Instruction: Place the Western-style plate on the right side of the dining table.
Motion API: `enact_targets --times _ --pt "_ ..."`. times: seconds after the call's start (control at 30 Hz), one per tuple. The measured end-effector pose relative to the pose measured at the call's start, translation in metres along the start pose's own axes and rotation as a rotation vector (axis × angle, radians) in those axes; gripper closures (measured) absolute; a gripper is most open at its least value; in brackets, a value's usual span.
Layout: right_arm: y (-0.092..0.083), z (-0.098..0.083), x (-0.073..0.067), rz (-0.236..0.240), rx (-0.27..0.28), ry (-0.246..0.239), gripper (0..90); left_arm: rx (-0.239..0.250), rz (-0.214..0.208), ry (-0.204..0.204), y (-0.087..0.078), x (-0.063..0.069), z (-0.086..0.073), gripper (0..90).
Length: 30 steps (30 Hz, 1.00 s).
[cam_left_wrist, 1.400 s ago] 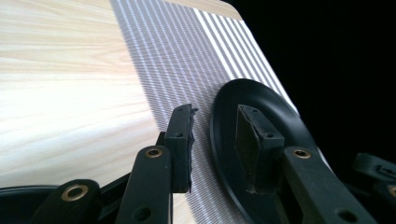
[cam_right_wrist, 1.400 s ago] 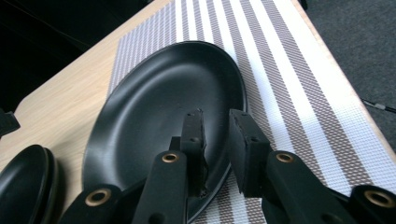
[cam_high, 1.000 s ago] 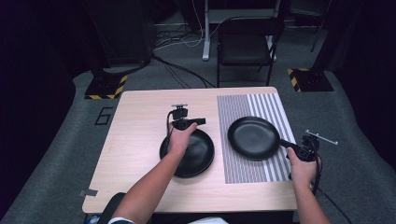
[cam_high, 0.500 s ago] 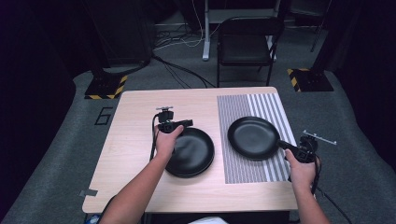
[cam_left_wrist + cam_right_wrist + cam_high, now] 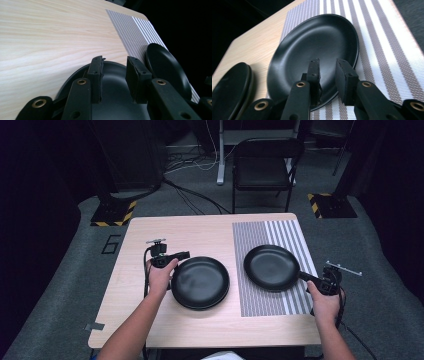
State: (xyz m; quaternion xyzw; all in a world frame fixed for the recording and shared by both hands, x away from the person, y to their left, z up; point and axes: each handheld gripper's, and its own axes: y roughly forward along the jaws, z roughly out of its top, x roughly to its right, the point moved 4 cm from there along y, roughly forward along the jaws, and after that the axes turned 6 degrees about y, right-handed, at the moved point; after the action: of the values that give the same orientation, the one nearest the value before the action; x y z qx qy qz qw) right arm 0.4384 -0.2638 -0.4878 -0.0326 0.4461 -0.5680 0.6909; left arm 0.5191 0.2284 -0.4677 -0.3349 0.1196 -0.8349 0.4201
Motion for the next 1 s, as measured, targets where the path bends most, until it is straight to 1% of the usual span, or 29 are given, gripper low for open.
enact_targets --times 0.03,0.1,0.13,0.2,0.23,0.27,0.33,0.37,0.4,0.43,0.53,0.57,0.6,0.67,0.73,0.77,0.8,0.83,0.87,0.9,0.93,0.97,1.0 --pt "0.001 0.000 0.001 0.010 -0.003 0.002 73.1 0.002 0.001 -0.006 -0.003 -0.002 -0.001 66.4" --pt "0.001 -0.001 0.002 0.003 0.000 0.001 73.1 0.013 0.005 -0.013 -0.009 -0.007 -0.005 66.4" --pt "0.002 -0.002 0.003 0.001 0.000 -0.007 73.1 0.013 0.005 -0.017 -0.012 -0.011 -0.008 66.4" --pt "0.002 -0.003 0.004 -0.005 0.002 -0.008 72.9 0.009 0.012 -0.025 -0.015 -0.015 -0.011 66.2" --pt "0.002 -0.003 0.004 -0.006 0.006 -0.012 72.9 0.008 0.019 -0.015 -0.017 -0.018 -0.013 66.2" --pt "0.001 -0.003 0.005 -0.009 0.009 -0.015 72.9 0.004 0.014 -0.014 -0.019 -0.020 -0.016 66.2" --pt "0.000 -0.004 0.006 -0.020 0.013 -0.029 72.8 -0.005 0.013 -0.018 -0.022 -0.023 -0.020 66.1" --pt "-0.001 -0.004 0.007 -0.026 0.014 -0.031 72.8 -0.017 0.020 -0.008 -0.024 -0.025 -0.022 65.9" --pt "-0.001 -0.004 0.007 -0.026 0.014 -0.034 72.9 -0.024 0.018 -0.006 -0.026 -0.025 -0.023 65.9" --pt "-0.001 -0.004 0.008 -0.021 0.013 -0.036 72.9 -0.023 0.014 -0.007 -0.028 -0.025 -0.023 65.7" --pt "-0.001 -0.005 0.009 -0.023 0.012 -0.033 72.7 -0.015 0.015 0.010 -0.032 -0.022 -0.023 65.3" --pt "-0.002 -0.005 0.010 -0.027 0.013 -0.038 72.6 -0.018 0.020 0.034 -0.034 -0.021 -0.023 65.2" --pt "-0.002 -0.006 0.010 -0.035 0.015 -0.044 72.5 -0.018 0.020 0.042 -0.035 -0.020 -0.023 65.3" --pt "-0.001 -0.006 0.011 -0.039 0.013 -0.042 72.4 -0.028 0.007 0.087 -0.038 -0.018 -0.025 65.5" --pt "0.000 -0.006 0.011 -0.034 0.011 -0.042 72.4 -0.031 0.006 0.089 -0.038 -0.018 -0.026 66.1" --pt "0.001 -0.006 0.011 -0.037 0.010 -0.048 72.4 -0.027 0.008 0.085 -0.038 -0.019 -0.027 66.4" --pt "0.002 -0.006 0.010 -0.034 0.008 -0.045 72.3 -0.014 0.007 0.077 -0.038 -0.020 -0.030 66.9" --pt "0.002 -0.006 0.009 -0.032 0.007 -0.044 72.2 -0.032 0.012 0.089 -0.037 -0.023 -0.033 67.2" --pt "0.003 -0.006 0.008 -0.030 0.006 -0.051 72.1 -0.050 0.023 0.096 -0.036 -0.027 -0.037 67.3" --pt "0.003 -0.005 0.006 -0.027 0.006 -0.059 71.8 -0.050 0.030 0.100 -0.037 -0.030 -0.040 67.5" --pt "0.003 -0.005 0.004 -0.025 0.007 -0.070 71.2 -0.041 0.023 0.093 -0.038 -0.032 -0.041 67.5" --pt "0.003 -0.004 0.002 -0.022 0.007 -0.080 70.4 -0.044 0.026 0.105 -0.040 -0.035 -0.042 67.0" --pt "0.003 -0.003 -0.001 -0.020 0.003 -0.088 69.7 -0.032 0.042 0.099 -0.042 -0.036 -0.042 66.3"
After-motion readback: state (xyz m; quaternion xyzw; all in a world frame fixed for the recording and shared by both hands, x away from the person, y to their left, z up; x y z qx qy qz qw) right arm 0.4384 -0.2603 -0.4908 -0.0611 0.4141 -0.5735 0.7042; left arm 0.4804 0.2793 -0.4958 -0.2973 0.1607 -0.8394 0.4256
